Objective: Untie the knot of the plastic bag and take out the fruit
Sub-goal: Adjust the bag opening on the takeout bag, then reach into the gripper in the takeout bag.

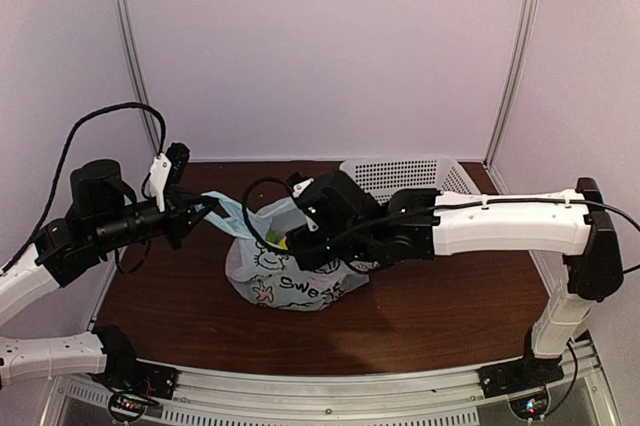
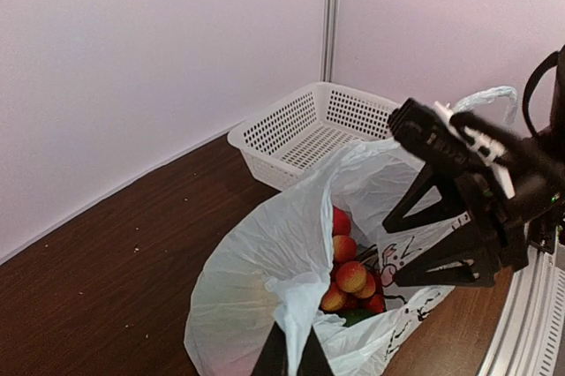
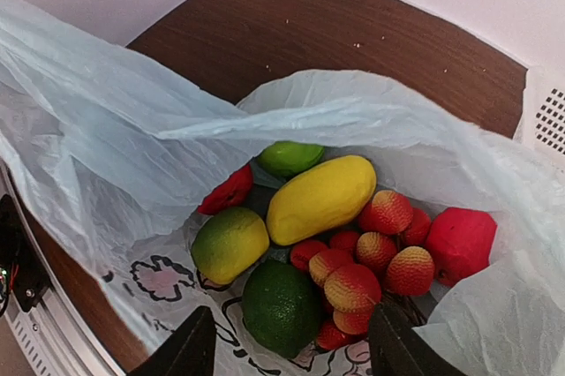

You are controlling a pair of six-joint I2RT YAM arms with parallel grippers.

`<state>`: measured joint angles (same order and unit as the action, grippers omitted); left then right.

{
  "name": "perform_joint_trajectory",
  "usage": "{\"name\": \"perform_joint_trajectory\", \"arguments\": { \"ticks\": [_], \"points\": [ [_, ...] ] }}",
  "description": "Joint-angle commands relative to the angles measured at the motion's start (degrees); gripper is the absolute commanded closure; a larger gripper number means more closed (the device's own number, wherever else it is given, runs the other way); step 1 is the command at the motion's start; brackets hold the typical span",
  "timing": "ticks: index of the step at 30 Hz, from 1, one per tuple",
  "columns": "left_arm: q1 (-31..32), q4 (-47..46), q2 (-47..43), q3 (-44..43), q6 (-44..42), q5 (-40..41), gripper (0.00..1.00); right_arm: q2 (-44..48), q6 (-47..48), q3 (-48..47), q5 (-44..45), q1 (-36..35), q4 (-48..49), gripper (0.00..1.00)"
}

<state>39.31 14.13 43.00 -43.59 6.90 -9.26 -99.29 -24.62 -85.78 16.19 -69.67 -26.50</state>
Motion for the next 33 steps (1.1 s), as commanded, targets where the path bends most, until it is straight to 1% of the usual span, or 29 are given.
{"name": "perform_joint_trajectory", "arguments": {
  "ticks": [1,3,6,10,14,18,23,24,29,33],
  "points": [
    [-0.3,-0.3,-2.4,1.0,1.6,-0.7,1.0,-4.6,-1.3,3.0,-5.2,-0.1,3.0,0.37],
    [-0.3,1.5,-3.5,1.0,1.2,0.8,1.0,-4.8,-1.4,5.4,-9.3,-0.7,4.6,0.34],
    [-0.3,3.3,-4.6,1.0,0.8,2.4,1.0,-4.2,-2.1,10.7,-12.7,-2.7,6.8,0.31],
    [-0.3,3.5,-5.5,1.6,0.7,3.9,1.0,-4.0,-4.4,16.5,-14.6,-5.6,7.9,0.3],
    [-0.3,3.4,-5.6,1.8,0.9,3.9,1.0,-2.3,-6.0,19.1,-13.9,-6.7,8.5,0.3],
    [-0.3,3.5,-5.4,2.3,1.1,1.9,1.0,1.3,-4.6,16.0,-8.5,-6.7,4.7,0.3],
    [-0.3,3.5,-5.5,2.6,1.3,1.3,1.0,3.2,-2.3,8.2,-1.4,-6.2,-2.1,0.23],
    [-0.3,3.5,-5.5,2.6,1.2,1.4,1.0,3.0,-2.1,7.1,-0.7,-5.6,-3.4,0.22],
    [-0.3,3.4,-5.5,2.5,1.0,1.5,1.0,-0.1,-0.2,2.8,-0.5,-3.1,-5.1,0.22],
    [-0.3,3.5,-5.6,2.6,1.1,1.2,1.0,-4.7,1.9,-1.8,-1.1,-2.3,-7.0,0.28]
  ]
}}
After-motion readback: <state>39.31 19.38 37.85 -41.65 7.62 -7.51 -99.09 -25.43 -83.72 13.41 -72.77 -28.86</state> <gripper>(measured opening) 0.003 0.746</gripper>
